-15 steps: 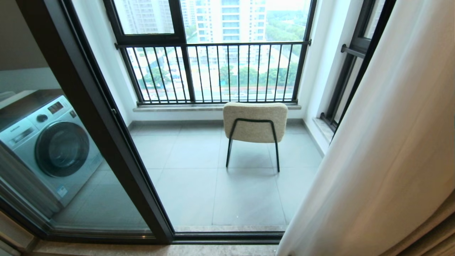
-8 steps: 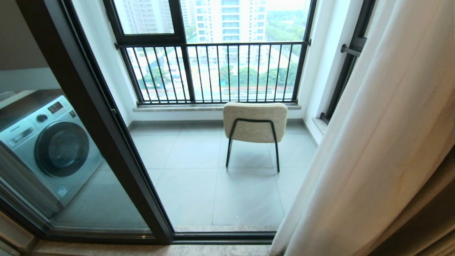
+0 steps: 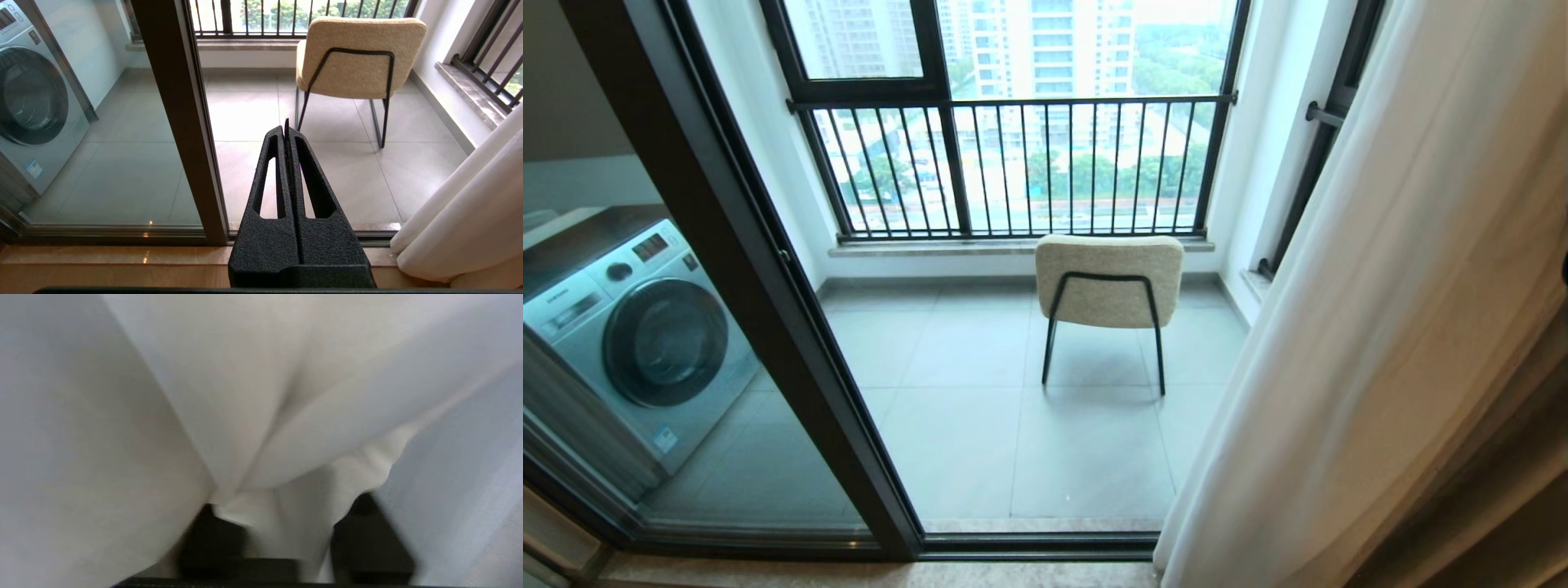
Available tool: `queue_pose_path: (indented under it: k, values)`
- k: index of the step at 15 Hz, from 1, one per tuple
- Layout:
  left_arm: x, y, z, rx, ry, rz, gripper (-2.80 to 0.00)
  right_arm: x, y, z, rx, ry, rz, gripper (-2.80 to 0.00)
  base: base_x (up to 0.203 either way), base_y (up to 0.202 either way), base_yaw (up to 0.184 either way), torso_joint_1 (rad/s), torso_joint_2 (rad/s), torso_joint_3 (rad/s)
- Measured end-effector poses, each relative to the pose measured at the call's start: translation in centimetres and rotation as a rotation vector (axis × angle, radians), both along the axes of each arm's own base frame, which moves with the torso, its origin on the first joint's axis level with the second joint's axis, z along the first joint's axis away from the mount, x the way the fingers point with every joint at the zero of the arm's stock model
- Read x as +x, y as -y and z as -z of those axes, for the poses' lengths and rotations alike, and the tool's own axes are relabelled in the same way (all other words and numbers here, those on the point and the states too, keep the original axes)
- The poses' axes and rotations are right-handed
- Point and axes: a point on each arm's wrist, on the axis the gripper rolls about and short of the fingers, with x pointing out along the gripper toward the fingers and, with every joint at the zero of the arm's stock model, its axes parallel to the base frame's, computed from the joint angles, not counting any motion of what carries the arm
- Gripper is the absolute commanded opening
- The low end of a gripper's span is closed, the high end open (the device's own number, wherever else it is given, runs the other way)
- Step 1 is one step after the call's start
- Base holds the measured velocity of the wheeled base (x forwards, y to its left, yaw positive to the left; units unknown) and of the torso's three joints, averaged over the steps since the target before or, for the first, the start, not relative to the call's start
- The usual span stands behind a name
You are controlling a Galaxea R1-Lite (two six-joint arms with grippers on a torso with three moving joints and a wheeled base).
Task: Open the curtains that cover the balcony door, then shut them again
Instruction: Pull the inner curtains open on both sides
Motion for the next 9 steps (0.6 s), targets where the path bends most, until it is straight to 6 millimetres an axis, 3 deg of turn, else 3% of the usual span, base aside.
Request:
queue_pose_path:
  k: [9]
  values:
    - [0.00, 0.00, -0.01, 0.000, 0.000, 0.000, -2.80, -0.63, -0.20, 0.30, 0.012, -0.021, 0.003, 0.00, 0.000, 0.000, 0.000, 0.000, 0.00, 0.000]
